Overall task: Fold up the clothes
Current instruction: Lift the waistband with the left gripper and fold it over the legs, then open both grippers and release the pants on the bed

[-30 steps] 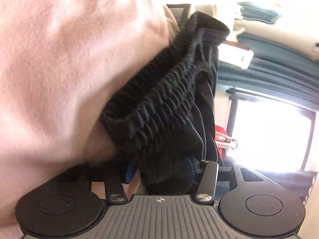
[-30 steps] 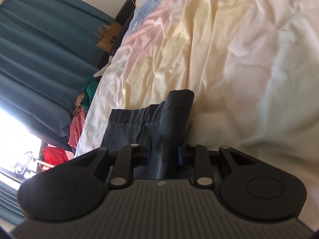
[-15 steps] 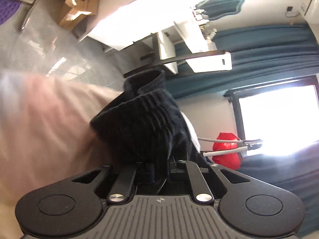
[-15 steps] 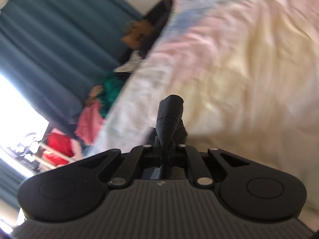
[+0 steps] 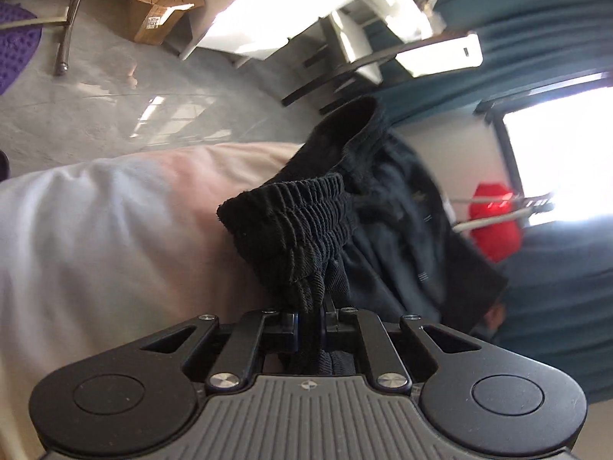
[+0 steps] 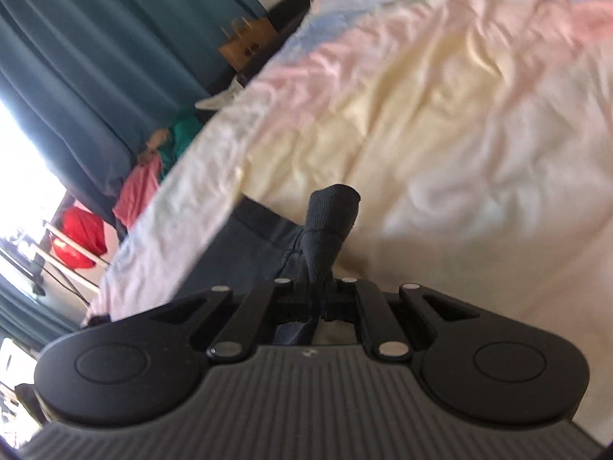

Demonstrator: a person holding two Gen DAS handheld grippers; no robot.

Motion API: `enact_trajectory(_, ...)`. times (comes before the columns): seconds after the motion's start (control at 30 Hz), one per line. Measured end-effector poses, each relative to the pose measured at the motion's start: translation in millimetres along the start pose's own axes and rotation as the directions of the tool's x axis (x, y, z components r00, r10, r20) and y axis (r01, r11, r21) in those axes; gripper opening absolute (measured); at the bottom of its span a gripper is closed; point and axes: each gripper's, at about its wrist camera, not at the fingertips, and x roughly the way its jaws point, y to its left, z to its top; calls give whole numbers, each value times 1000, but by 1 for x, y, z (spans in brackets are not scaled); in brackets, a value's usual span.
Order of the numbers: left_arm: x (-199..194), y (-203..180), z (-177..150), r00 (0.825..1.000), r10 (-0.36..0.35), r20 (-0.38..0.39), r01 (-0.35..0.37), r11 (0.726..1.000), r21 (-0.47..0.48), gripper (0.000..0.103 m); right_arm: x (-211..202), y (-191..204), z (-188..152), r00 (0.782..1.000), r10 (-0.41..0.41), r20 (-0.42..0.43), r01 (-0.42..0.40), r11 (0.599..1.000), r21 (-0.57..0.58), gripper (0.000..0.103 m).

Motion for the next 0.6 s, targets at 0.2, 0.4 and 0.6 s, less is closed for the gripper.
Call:
enact_trajectory(0.2, 0, -23, -4, 996, 85, -16, -79, 970, 229, 19, -2, 11, -2, 999, -31, -34, 29, 997, -68, 11)
enact_trajectory(0.4, -16, -62, -42, 978, 199, 65, -203, 827, 524, 65, -30, 31, 6, 999, -29, -42, 23, 990, -142, 70)
enact_trajectory(0.6, -36, -101, -93, 967, 138, 213, -249, 676, 694, 79, -79, 80, -3, 998, 56, 4, -51, 948, -313, 79)
